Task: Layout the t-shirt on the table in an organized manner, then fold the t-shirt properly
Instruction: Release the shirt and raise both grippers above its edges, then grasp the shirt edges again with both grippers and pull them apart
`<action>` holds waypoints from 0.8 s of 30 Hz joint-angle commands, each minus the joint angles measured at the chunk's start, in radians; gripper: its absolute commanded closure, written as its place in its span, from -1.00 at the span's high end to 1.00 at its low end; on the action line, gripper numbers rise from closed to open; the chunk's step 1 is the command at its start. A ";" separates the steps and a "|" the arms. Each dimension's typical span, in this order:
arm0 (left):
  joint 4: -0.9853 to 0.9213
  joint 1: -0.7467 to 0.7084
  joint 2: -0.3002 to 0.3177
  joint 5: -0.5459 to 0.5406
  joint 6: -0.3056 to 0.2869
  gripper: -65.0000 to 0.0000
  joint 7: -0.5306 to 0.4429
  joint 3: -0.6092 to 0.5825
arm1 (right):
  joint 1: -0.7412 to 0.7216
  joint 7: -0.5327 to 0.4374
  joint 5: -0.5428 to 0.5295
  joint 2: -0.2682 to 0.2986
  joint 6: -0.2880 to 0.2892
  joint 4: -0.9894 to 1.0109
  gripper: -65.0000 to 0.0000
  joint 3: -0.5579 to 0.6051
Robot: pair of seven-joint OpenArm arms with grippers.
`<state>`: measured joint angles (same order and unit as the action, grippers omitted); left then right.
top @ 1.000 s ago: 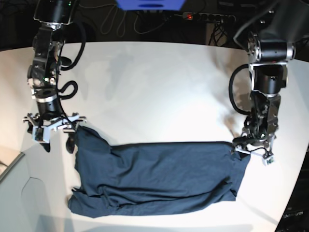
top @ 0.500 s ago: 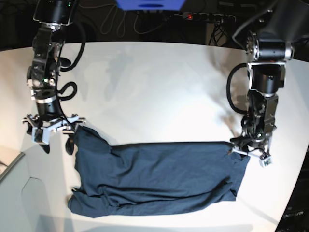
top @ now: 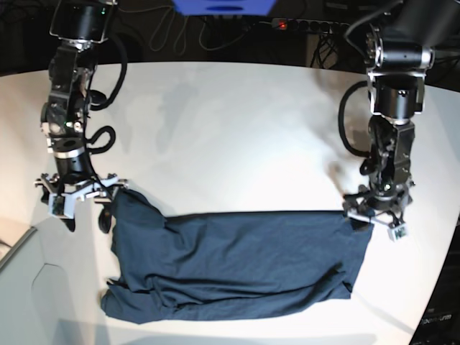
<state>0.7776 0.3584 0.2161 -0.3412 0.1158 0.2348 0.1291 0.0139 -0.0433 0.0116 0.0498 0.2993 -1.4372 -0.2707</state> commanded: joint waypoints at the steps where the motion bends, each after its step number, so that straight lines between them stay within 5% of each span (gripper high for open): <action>1: -0.008 0.040 0.010 0.001 -0.001 0.49 -0.019 0.002 | -0.024 -0.031 -0.011 0.008 0.005 -0.007 0.26 0.000; 12: -0.226 0.144 0.009 0.003 -0.005 0.51 -0.102 -0.009 | -0.032 -0.031 -0.011 0.008 0.005 0.017 0.26 0.000; 19: -0.266 0.164 0.009 0.003 -0.005 0.50 -0.108 -0.134 | -0.030 -0.031 -0.011 0.008 0.005 0.017 0.26 0.000; 21: -0.267 0.166 0.007 0.003 -0.005 0.39 -0.108 -0.151 | -0.029 -0.031 -0.011 0.008 0.005 0.017 0.26 0.000; 24: -0.275 0.172 0.007 0.003 -0.005 -0.07 -0.108 -0.154 | -0.022 -0.031 -0.011 0.008 0.005 0.017 0.26 0.000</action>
<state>0.4911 0.4965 0.2138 -0.3408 0.1085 0.1455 -0.0242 0.0021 -0.0452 0.0113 0.0498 0.2993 -1.4029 -0.2699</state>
